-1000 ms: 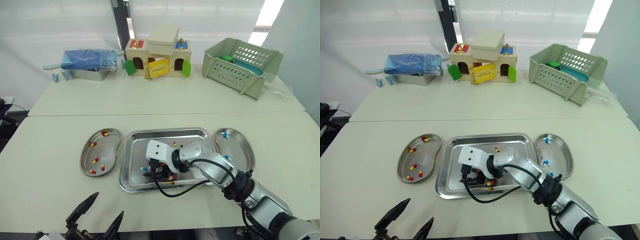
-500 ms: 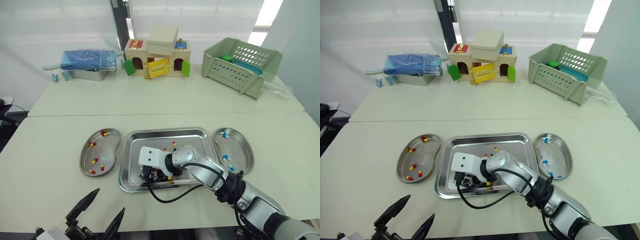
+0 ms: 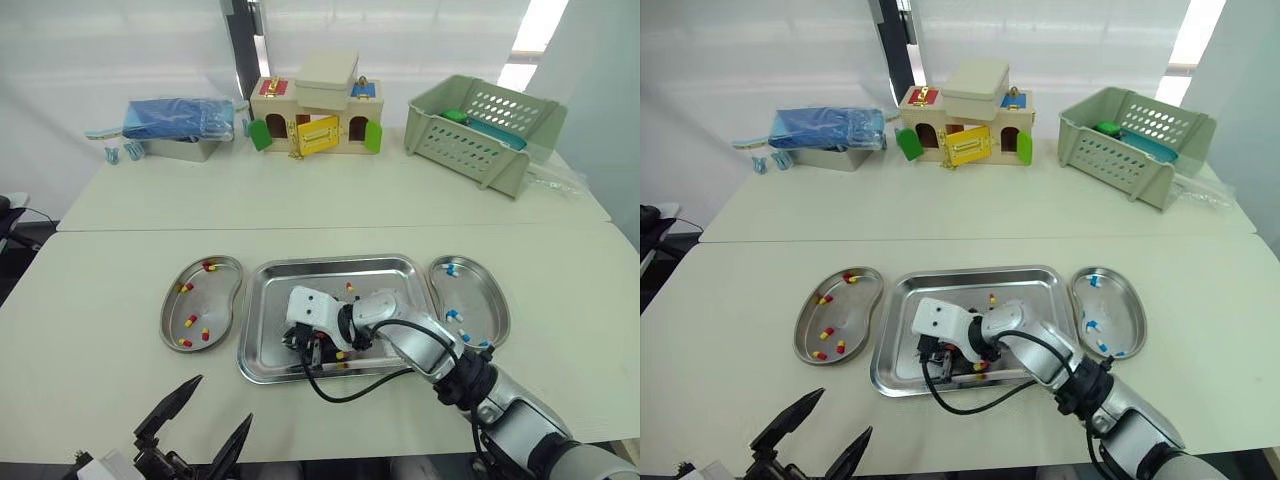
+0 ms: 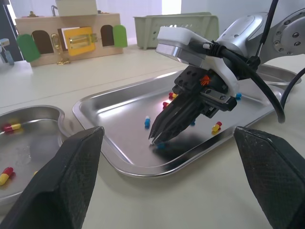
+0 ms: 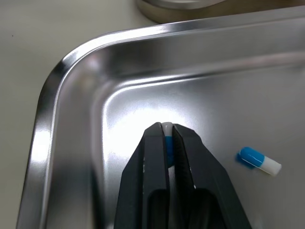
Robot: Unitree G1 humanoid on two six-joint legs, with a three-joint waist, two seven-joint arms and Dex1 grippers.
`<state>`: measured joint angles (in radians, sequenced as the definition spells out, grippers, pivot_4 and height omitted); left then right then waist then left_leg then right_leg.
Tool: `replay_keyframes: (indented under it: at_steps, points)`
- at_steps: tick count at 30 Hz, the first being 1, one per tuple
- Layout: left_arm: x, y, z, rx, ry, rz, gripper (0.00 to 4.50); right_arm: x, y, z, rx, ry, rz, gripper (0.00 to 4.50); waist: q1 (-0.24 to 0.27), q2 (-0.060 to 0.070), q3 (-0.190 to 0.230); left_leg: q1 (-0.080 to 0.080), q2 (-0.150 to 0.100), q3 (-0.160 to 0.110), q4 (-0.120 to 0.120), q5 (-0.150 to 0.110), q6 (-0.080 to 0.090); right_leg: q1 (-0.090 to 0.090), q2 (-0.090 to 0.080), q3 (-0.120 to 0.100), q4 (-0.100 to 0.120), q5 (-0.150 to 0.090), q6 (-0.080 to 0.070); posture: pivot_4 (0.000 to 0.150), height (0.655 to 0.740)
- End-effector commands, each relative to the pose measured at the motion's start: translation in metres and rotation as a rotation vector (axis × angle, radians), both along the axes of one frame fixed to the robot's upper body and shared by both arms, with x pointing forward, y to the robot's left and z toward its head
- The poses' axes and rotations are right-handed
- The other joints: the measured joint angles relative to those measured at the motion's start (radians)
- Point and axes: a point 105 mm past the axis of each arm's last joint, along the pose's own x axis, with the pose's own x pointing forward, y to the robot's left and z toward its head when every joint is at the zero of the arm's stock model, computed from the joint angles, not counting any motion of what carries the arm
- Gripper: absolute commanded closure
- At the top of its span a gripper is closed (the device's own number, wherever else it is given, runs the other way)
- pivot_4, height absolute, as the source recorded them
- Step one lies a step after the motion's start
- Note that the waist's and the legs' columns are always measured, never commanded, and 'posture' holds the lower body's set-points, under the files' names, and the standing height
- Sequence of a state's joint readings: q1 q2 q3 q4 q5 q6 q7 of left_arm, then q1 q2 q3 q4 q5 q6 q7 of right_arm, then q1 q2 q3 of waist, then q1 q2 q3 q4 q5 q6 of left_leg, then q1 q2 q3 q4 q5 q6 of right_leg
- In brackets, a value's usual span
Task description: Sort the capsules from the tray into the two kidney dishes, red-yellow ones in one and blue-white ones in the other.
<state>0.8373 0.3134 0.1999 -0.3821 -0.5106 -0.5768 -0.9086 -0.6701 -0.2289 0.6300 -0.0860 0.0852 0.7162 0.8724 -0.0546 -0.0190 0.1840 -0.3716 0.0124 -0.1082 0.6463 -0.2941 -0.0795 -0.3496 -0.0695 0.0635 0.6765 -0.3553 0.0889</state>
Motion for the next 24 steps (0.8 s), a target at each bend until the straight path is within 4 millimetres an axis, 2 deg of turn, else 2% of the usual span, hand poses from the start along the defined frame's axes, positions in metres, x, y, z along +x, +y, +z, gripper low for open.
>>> replay_keyframes:
  at_steps: [1, 3, 9, 11, 15, 19, 24]
  points:
    - [-0.002, -0.010, 0.007, 0.032, -0.058, -0.106, 0.00, -0.006, -0.035, 0.040, 0.147, -0.030, 0.034, 4.50, 0.008, 0.000, 0.000, -0.002, 0.000, -0.001, 0.000, 0.000, 0.000, 0.000, 0.000, -0.001, 0.000, 0.000, 0.000, 0.150, 0.7400]
    - [-0.001, -0.013, 0.009, 0.049, -0.080, -0.161, 0.00, -0.008, -0.065, 0.046, 0.159, -0.039, 0.014, 4.50, 0.018, 0.000, 0.000, -0.007, 0.000, -0.002, 0.002, 0.000, 0.000, -0.002, 0.000, -0.002, 0.000, 0.000, 0.000, 0.150, 0.7400]
    - [0.001, -0.018, 0.011, 0.069, -0.110, -0.289, 0.00, -0.008, -0.130, 0.057, 0.158, -0.038, -0.117, 4.50, 0.013, 0.000, 0.000, -0.008, 0.001, -0.001, 0.002, 0.000, 0.000, -0.003, 0.002, -0.001, 0.001, 0.000, 0.000, 0.150, 0.7400]
    - [0.001, -0.019, 0.008, 0.079, -0.115, -0.354, 0.00, -0.001, -0.173, 0.055, 0.120, -0.050, -0.252, 4.50, 0.016, 0.000, 0.000, -0.008, 0.001, -0.001, 0.002, 0.000, 0.000, -0.003, 0.002, -0.001, 0.001, 0.000, 0.000, 0.150, 0.7400]
    - [-0.003, -0.018, 0.000, 0.102, -0.125, -0.447, 0.00, 0.000, -0.229, 0.049, 0.044, -0.063, -0.421, 4.50, 0.023, 0.000, 0.000, -0.008, 0.000, 0.000, 0.003, 0.000, 0.000, -0.002, 0.001, -0.001, 0.000, 0.000, 0.000, 0.150, 0.7400]
    - [0.002, -0.017, 0.000, 0.091, -0.136, -0.457, 0.00, 0.000, -0.260, 0.043, -0.001, -0.076, -0.516, 4.50, 0.019, 0.000, 0.000, -0.007, 0.000, 0.000, 0.003, 0.000, 0.001, -0.002, 0.001, -0.001, 0.002, 0.000, 0.000, 0.150, 0.7400]
    - [0.005, -0.016, 0.001, 0.084, -0.145, -0.457, 0.00, -0.001, -0.274, 0.035, -0.033, -0.063, -0.557, 4.50, 0.016, 0.000, 0.000, -0.006, 0.000, 0.001, 0.003, 0.001, 0.001, -0.001, 0.001, -0.001, 0.002, 0.000, 0.000, 0.150, 0.7400]
